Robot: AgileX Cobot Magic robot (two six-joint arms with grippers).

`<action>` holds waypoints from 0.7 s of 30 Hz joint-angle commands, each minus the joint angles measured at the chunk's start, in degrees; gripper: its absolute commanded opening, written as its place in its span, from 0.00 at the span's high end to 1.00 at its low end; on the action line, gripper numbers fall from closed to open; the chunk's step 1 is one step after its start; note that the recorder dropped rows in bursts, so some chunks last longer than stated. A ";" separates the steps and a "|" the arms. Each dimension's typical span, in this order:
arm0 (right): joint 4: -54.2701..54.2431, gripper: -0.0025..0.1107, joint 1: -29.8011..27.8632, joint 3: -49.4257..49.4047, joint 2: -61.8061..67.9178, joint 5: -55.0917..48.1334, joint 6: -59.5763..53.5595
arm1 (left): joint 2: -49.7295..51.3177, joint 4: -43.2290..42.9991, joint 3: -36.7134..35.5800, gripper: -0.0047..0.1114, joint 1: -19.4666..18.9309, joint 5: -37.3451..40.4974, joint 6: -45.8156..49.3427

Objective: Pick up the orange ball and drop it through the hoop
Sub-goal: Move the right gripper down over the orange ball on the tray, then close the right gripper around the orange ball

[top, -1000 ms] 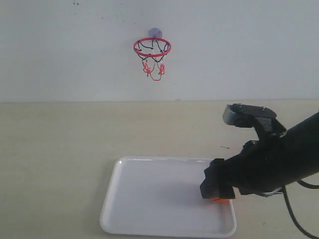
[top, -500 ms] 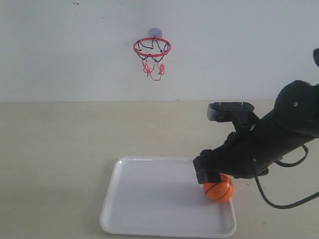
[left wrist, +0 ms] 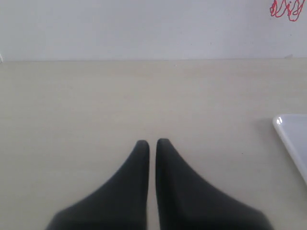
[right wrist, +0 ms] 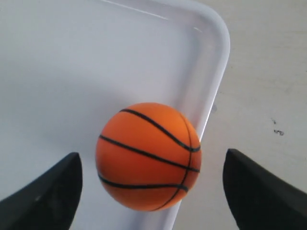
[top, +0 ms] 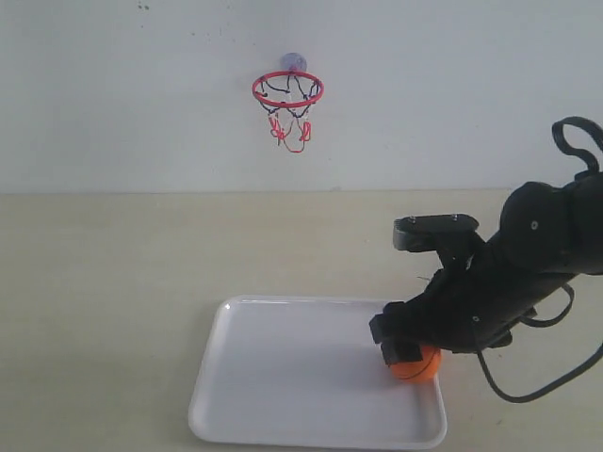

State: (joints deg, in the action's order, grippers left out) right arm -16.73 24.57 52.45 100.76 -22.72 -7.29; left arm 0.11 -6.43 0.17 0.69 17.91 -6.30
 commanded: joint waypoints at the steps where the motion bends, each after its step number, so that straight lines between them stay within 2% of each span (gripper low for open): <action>1: -0.53 0.31 0.11 0.30 1.01 0.63 -0.11 | -0.11 0.42 -0.17 0.92 0.53 -0.01 -0.10; 2: -0.64 0.32 0.11 0.30 1.01 0.63 -0.11 | -0.11 0.42 -0.17 0.92 0.53 -0.01 -0.10; 4: -0.95 0.41 0.11 0.30 1.01 0.76 -0.11 | -0.11 0.42 -0.17 0.92 0.53 -0.01 -0.10; 5: -0.95 0.49 0.11 0.30 1.01 0.87 -0.11 | -0.11 0.42 -0.17 0.92 0.53 -0.01 -0.10; 6: -0.95 0.51 0.11 0.30 1.01 0.87 -0.11 | -0.11 0.42 -0.17 0.92 0.53 -0.01 -0.10; 8: -0.95 0.49 0.11 0.30 1.01 1.28 -0.11 | -0.11 0.42 -0.17 0.92 0.53 -0.01 -0.10; 13: -0.95 0.32 0.11 0.30 1.01 2.18 -0.81 | -0.11 0.42 -0.17 0.92 0.53 -0.01 -0.10; 21: -2.35 0.32 0.11 0.30 2.32 3.16 -0.81 | -0.11 0.42 -0.17 0.92 0.53 -0.01 -0.10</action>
State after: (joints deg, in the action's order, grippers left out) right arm -18.59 24.57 52.45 102.20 -20.10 -7.65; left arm 0.11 -6.43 0.17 0.69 17.91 -6.30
